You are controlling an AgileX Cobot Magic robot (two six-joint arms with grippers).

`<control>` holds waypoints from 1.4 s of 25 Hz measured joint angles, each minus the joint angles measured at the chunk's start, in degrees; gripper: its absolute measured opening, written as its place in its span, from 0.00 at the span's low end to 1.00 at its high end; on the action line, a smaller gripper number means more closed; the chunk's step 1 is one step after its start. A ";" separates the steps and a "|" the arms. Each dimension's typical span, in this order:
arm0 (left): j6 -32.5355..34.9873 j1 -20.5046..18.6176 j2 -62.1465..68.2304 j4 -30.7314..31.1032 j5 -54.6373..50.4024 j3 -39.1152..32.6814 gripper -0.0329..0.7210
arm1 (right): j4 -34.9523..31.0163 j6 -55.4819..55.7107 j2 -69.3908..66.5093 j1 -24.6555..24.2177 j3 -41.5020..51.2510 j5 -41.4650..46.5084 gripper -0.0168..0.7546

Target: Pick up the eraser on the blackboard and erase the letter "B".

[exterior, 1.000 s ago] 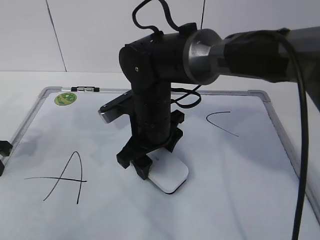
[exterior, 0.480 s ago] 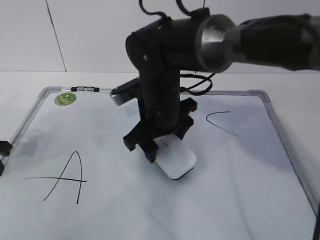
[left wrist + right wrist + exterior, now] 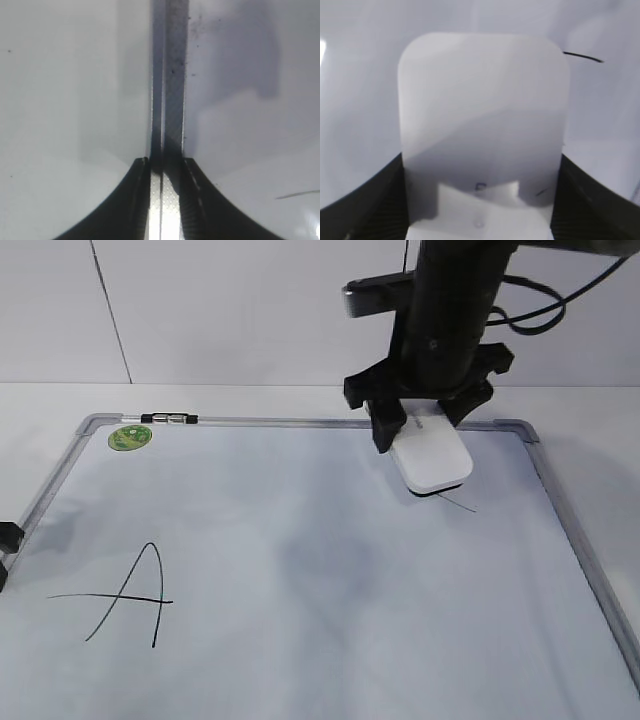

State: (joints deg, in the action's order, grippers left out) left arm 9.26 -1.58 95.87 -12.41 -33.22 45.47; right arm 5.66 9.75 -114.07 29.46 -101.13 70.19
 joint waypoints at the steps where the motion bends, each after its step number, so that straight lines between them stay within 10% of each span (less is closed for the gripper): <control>1: 0.00 0.00 0.00 0.00 0.00 0.00 0.23 | 0.00 0.15 0.79 -0.75 0.12 0.00 0.74; 14: 0.00 0.00 0.00 0.00 0.00 0.00 0.23 | -0.12 1.35 14.17 -9.38 25.66 -4.35 0.74; 35: 0.00 0.00 0.00 0.00 0.00 0.00 0.23 | -2.67 -0.64 14.19 -17.97 33.10 -11.94 0.74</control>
State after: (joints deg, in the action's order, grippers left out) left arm 9.26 -1.58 95.87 -12.41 -33.22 45.47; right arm 2.99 9.11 -99.88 11.48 -68.03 58.25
